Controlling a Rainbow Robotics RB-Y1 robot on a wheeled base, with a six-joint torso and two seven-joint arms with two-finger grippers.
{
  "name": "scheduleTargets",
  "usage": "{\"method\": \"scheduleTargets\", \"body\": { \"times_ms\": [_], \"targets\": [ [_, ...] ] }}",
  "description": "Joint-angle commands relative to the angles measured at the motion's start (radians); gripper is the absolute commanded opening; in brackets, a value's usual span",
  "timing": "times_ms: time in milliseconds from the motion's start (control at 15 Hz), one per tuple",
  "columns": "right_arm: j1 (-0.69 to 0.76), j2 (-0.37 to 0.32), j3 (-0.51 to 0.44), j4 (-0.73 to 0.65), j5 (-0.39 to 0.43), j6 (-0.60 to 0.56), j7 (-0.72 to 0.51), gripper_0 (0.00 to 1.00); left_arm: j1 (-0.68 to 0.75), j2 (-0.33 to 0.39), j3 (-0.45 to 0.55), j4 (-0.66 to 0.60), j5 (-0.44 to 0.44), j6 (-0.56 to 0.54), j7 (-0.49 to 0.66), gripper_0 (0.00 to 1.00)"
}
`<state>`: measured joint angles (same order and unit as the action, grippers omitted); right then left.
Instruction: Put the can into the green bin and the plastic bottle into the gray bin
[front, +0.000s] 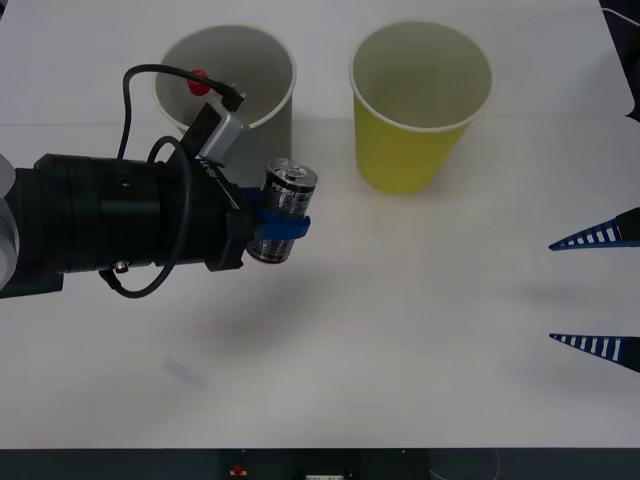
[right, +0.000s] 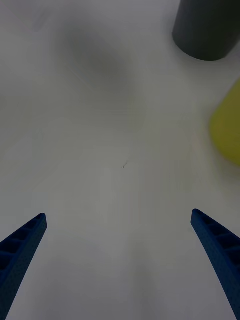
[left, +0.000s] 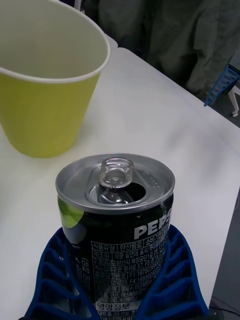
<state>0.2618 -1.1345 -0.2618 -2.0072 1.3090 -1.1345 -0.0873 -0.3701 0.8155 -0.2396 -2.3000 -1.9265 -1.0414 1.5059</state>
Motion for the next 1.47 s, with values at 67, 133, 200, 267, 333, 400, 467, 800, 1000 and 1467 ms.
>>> {"method": "scheduleTargets", "body": {
  "times_ms": [67, 133, 200, 267, 333, 400, 467, 800, 1000, 1467],
  "targets": [
    [0.000, 0.000, 0.000, 0.000, 0.000, 0.000, 0.000, 1.00, -0.132, -0.018, -0.049, 0.071, 0.006, -0.002, 0.004, 0.00],
    [0.000, 0.000, 0.000, 0.000, 0.000, 0.000, 0.000, 1.00, -0.196, -0.036, -0.072, 0.114, 0.006, 0.000, 0.004, 0.00],
    [0.000, 0.000, 0.000, 0.000, 0.000, 0.000, 0.000, 1.00, -0.247, -0.053, -0.089, 0.154, 0.006, -0.002, 0.005, 0.00],
    [0.000, 0.000, 0.000, 0.000, 0.000, 0.000, 0.000, 1.00, -0.309, -0.075, -0.112, 0.211, 0.003, -0.002, 0.010, 0.00],
    [0.000, 0.000, 0.000, 0.000, 0.000, 0.000, 0.000, 1.00, -0.377, -0.099, -0.135, 0.269, -0.002, -0.002, 0.014, 0.00],
    [0.000, 0.000, 0.000, 0.000, 0.000, 0.000, 0.000, 1.00, -0.443, -0.128, -0.148, 0.337, 0.000, -0.002, 0.025, 0.00],
    [0.000, 0.000, 0.000, 0.000, 0.000, 0.000, 0.000, 1.00, -0.487, -0.150, -0.162, 0.383, -0.003, -0.002, 0.065, 0.00],
    [0.000, 0.000, 0.000, 0.000, 0.000, 0.000, 0.000, 1.00, -0.734, -0.285, -0.210, 0.676, -0.092, -0.002, 0.077, 0.00],
    [0.000, 0.000, 0.000, 0.000, 0.000, 0.000, 0.000, 1.00, -0.820, -0.345, -0.236, 0.807, -0.135, 0.001, 0.077, 0.00],
    [0.000, 0.000, 0.000, 0.000, 0.000, 0.000, 0.000, 1.00, -0.894, -0.455, -0.302, 0.998, -0.298, 0.047, 0.076, 0.00]
  ]
}}
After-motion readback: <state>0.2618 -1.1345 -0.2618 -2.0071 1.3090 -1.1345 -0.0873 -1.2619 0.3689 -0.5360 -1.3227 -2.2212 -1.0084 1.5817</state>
